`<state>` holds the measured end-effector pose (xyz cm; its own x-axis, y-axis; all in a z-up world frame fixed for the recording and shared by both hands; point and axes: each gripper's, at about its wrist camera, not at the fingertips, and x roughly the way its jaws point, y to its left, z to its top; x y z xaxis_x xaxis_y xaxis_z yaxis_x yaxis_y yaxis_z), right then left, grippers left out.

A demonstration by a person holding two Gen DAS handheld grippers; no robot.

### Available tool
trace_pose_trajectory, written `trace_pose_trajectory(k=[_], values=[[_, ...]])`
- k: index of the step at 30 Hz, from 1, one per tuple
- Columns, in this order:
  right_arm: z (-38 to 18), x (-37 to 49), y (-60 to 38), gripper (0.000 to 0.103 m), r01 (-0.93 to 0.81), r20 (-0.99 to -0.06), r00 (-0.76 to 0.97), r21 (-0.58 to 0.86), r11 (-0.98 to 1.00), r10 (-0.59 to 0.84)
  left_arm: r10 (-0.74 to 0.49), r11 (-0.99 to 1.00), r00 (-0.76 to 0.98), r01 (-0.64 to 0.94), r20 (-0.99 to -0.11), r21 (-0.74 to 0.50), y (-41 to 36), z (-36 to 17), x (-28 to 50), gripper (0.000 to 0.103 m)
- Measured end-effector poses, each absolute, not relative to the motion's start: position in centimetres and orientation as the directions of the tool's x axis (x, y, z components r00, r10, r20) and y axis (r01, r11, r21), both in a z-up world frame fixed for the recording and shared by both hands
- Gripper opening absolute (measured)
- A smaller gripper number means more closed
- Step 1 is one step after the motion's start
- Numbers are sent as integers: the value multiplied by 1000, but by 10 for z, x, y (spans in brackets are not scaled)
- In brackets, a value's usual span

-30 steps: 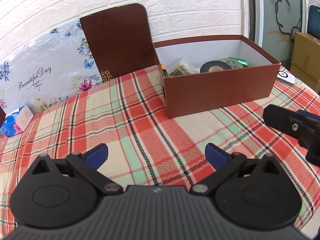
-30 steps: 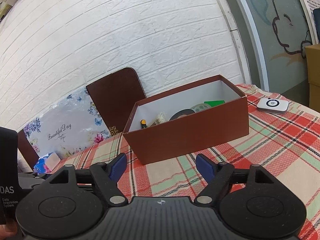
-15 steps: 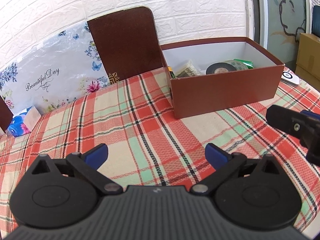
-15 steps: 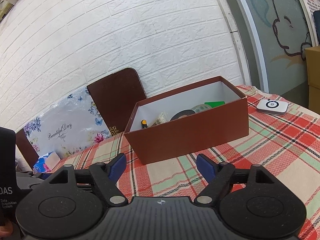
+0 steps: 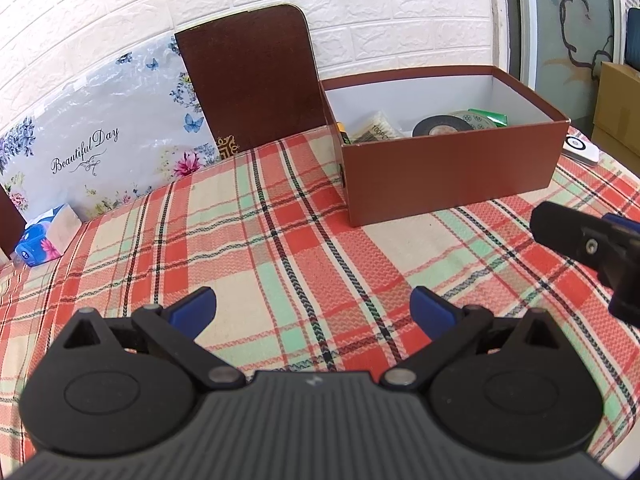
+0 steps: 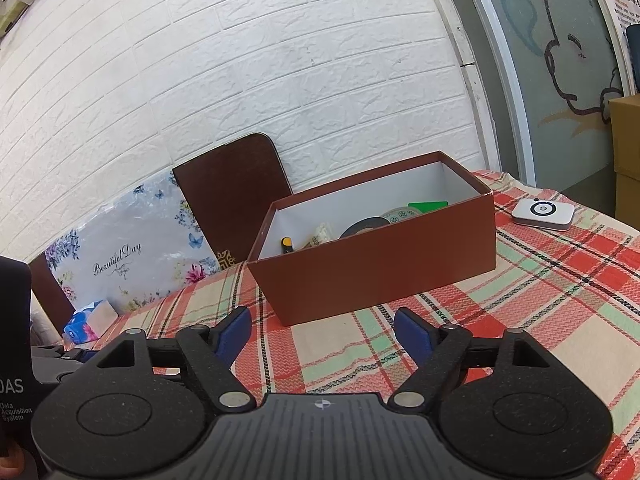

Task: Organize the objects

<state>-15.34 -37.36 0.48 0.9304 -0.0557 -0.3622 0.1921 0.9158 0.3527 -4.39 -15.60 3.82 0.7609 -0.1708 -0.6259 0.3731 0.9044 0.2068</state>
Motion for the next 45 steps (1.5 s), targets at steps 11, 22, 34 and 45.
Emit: trace_pose_trajectory(k=[11,22,34,45], values=[[4,-153,-374,81,199,-361,930,336,921,-69,-174,897,749,389,-639,212,-160,33,-45,103],[3,-149,-378,81,198,-372,926,334,922,-64,-166,892,745,392,-646,223,-163,31,-44,103],[0,-147,-380,83,196,-379,924,334,922,-59,-132,902,770,355,-625,246,-159,32,-42,103],[1,-149,-375,84,197,-383,921,322,926,-62,-155,906,742,370,-652,207,-155,32,-41,103]])
